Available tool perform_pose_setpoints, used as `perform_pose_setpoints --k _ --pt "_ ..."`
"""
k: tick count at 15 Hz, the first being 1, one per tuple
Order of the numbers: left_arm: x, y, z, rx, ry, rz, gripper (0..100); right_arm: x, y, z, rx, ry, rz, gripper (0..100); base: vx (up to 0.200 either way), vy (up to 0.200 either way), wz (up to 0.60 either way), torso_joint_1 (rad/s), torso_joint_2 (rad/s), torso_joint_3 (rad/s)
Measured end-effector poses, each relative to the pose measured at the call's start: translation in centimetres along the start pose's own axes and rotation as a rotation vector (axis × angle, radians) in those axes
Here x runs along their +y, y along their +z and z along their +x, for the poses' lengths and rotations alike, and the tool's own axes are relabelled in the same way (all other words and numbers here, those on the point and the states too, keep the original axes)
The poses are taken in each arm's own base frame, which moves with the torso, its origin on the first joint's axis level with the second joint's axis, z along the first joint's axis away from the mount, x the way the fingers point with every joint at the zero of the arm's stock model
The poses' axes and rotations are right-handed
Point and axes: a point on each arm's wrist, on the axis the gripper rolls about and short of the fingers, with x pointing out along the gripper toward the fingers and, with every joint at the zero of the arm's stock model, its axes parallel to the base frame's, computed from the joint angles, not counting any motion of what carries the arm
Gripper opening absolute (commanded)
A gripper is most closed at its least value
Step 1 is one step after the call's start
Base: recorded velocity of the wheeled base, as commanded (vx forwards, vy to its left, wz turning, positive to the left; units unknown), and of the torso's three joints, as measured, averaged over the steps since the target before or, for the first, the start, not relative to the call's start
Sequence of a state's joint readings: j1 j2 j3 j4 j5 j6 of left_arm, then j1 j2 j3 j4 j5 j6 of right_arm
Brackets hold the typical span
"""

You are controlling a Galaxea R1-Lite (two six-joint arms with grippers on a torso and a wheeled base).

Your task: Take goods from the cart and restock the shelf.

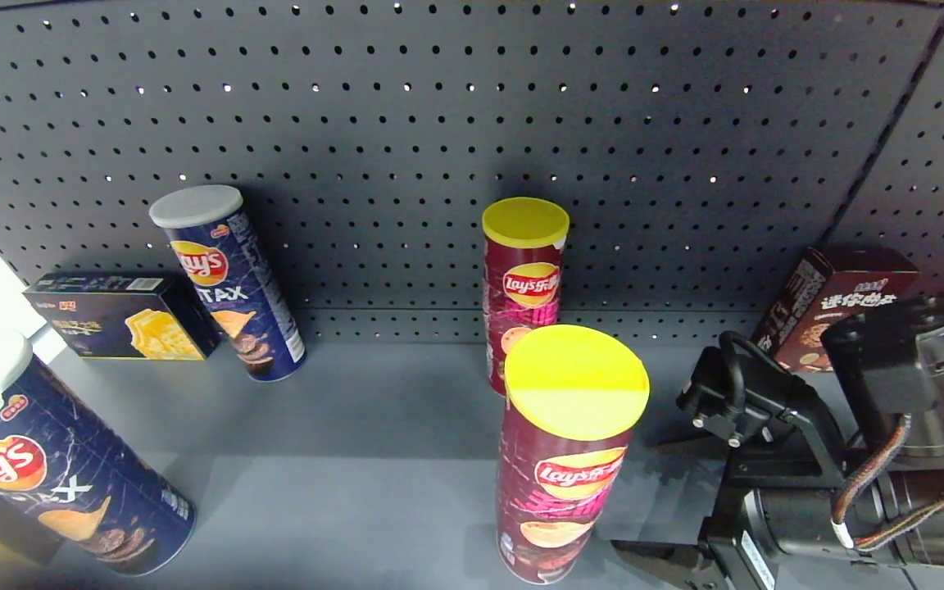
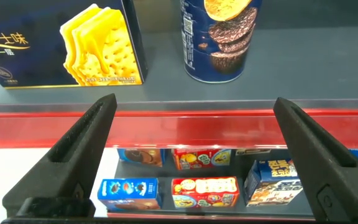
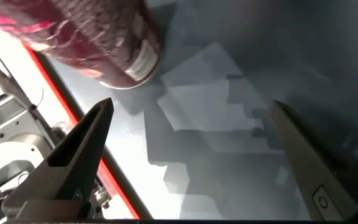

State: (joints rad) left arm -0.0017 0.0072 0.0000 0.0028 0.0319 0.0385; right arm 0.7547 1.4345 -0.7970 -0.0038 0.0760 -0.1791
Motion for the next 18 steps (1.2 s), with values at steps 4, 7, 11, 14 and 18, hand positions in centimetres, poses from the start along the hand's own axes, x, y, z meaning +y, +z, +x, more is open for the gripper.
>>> perform_pose_setpoints --k 4,7,11,14,18 --pt "0.0 0.0 0.0 0.0 0.0 -0.002 100 -0.3 0.9 0.4 -0.018 -0.005 0.0 100 0.0 0.0 0.0 0.0 0.0 0.0" --pt "0.0 0.0 0.0 0.0 0.0 -0.004 100 -0.2 1.5 1.0 -0.018 0.001 -0.004 100 0.0 0.0 0.0 0.0 0.0 0.0" --pt "0.0 0.0 0.0 0.0 0.0 -0.005 100 0.0 1.9 1.7 -0.012 0.012 -0.011 100 0.0 0.0 0.0 0.0 0.0 0.0" --pt "0.0 0.0 0.0 0.0 0.0 -0.005 100 0.0 1.9 1.9 -0.008 0.013 -0.011 100 0.0 0.0 0.0 0.0 0.0 0.0" --pt "0.0 0.0 0.0 0.0 0.0 -0.005 100 -0.3 2.0 0.7 -0.04 -0.016 -0.002 100 0.0 0.0 0.0 0.0 0.0 0.0"
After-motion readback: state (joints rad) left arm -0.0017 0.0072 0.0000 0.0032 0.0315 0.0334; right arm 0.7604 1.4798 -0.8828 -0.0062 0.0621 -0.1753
